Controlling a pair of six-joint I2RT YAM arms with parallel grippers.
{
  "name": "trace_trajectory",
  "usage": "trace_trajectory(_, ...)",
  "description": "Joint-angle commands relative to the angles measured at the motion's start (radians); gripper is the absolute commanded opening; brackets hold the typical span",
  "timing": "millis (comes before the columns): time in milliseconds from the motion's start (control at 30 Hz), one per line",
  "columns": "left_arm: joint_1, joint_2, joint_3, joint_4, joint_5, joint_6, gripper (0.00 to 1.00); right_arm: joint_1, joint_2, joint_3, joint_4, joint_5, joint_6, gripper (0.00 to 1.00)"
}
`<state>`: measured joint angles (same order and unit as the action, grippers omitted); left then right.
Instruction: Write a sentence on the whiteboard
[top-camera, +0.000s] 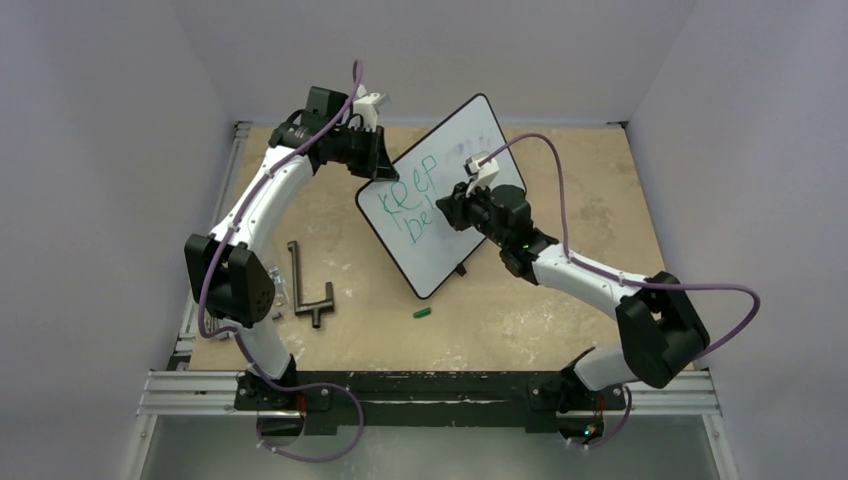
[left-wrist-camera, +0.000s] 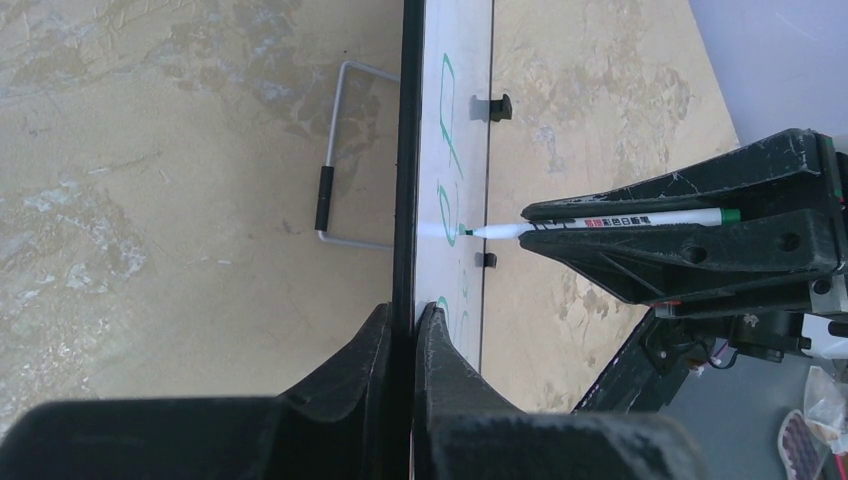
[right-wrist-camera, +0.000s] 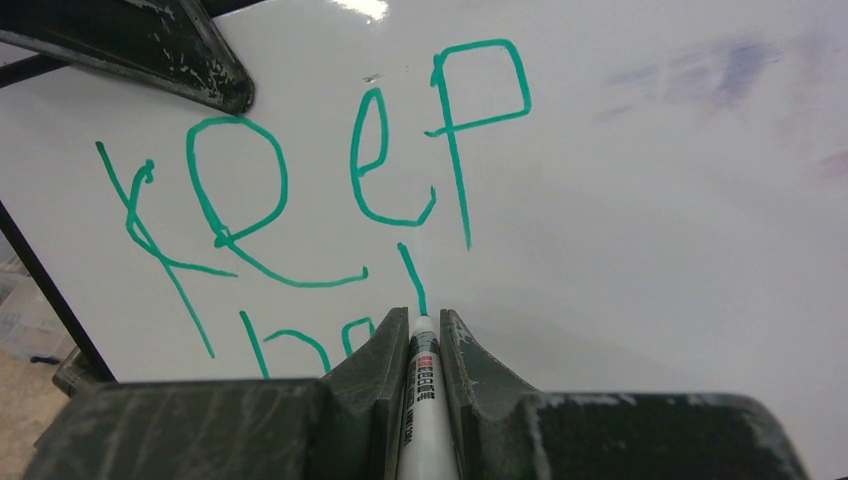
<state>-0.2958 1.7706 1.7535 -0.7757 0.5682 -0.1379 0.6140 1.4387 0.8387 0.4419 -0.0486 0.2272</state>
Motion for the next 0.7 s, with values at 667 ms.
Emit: trace_trajectory(667, 0.011, -0.034, -0.021, -0.066, -0.251, 0.093, 0.0, 0.001, -0.053, -0.05, -0.052, 0.043, 0.001, 0.0)
